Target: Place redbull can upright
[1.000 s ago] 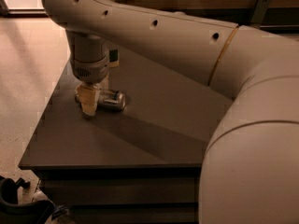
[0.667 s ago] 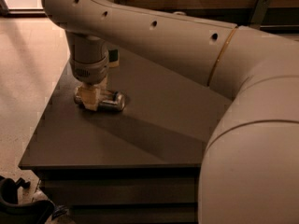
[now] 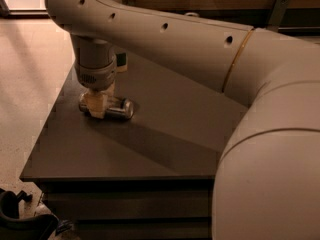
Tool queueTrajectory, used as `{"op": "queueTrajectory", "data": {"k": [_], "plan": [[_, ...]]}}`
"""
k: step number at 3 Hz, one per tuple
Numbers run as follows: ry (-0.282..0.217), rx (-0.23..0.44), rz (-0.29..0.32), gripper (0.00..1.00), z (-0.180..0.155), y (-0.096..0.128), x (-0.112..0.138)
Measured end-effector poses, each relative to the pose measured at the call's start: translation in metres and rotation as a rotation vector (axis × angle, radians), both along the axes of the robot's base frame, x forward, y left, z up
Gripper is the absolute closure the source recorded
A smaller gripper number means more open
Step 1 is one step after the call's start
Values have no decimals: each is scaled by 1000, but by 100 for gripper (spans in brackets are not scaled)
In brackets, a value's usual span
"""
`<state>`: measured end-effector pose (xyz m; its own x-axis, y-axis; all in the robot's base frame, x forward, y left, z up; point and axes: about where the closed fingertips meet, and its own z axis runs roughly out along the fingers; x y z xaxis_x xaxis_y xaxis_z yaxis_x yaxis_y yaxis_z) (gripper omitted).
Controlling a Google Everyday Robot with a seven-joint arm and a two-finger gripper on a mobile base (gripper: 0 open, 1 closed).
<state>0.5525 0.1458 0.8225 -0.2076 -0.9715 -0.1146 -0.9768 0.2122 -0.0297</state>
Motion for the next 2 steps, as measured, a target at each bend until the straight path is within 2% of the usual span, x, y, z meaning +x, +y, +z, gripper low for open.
{"op": "queueTrajectory", "data": {"k": [2], "plan": [[-14, 13, -6, 100, 15, -9, 3]]}}
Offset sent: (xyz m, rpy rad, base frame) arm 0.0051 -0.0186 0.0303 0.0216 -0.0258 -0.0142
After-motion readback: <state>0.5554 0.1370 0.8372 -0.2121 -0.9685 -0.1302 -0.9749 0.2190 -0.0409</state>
